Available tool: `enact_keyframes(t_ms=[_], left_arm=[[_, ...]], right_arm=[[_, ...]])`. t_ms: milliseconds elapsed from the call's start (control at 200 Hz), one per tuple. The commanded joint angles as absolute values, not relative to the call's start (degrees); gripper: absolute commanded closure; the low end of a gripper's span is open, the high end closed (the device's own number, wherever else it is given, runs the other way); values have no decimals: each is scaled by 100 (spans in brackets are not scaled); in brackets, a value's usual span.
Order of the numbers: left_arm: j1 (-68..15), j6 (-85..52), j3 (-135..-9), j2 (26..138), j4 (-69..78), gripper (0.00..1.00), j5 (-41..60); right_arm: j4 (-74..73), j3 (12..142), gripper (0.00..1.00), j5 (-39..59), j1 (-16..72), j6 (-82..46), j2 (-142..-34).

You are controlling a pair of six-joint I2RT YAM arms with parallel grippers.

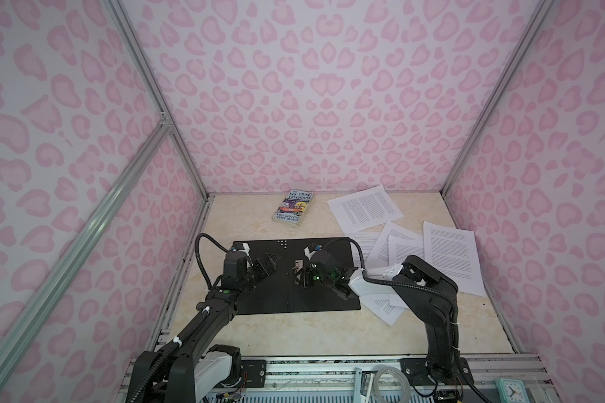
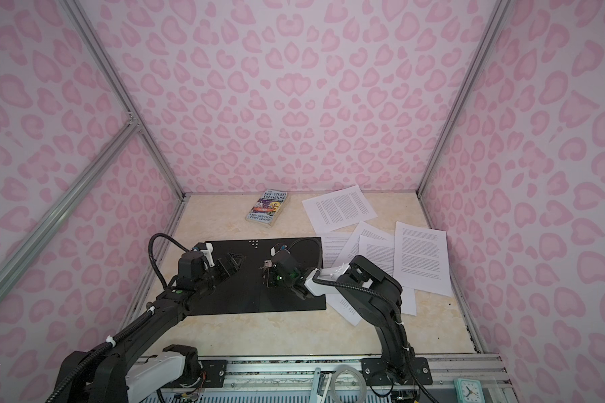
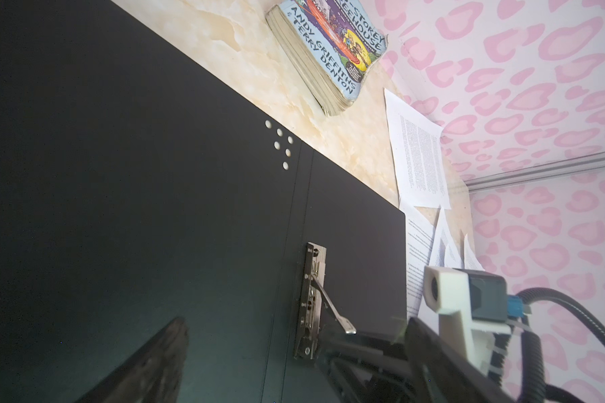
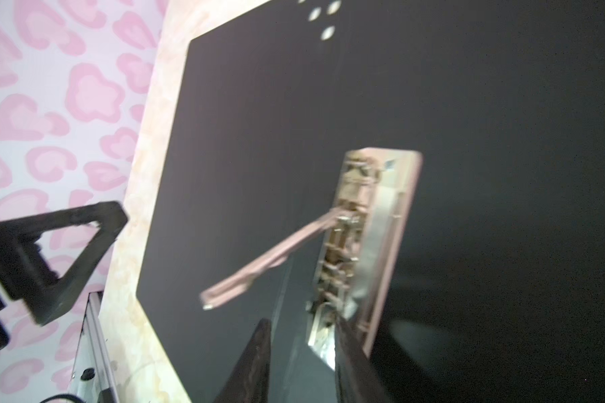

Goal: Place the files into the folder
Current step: 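Withdraw the right gripper and reach it toward the scattered papers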

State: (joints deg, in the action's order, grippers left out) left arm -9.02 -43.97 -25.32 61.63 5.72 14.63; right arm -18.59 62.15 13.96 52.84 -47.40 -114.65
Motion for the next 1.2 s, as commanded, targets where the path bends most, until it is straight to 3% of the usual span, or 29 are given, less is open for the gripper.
enact_keyframes(t_ms=[0, 405, 710, 855, 955, 1000, 1195], left_arm=[[-904, -4325, -2584, 6126, 624, 2, 1470], [-905, -4323, -2580, 6083, 610, 2, 1486], [-905, -4286, -2610, 5988, 580, 2, 1516], [-905, -4237, -2602, 5822, 593, 2, 1579], [-929, -4210, -2591, 5720, 651, 2, 1675], [-970, -4197, -2601, 5683, 674, 2, 1720], [-1511, -4093, -2758, 5627, 759, 2, 1983]], right_arm=[[-1477, 6471, 69, 1300, 5387, -4445, -11556], [-887, 7729, 69, 1906, 4796, -4013, -12197], [-187, 8771, 54, 2286, 4329, -3543, -12450], [438, 8897, 46, 2020, 4216, -3015, -11685], [826, 8634, 21, 1759, 4080, -2681, -10825], [952, 8296, 3, 1585, 4006, -2546, -10358], [1856, 6780, 2, 141, 3602, -2514, -8165]])
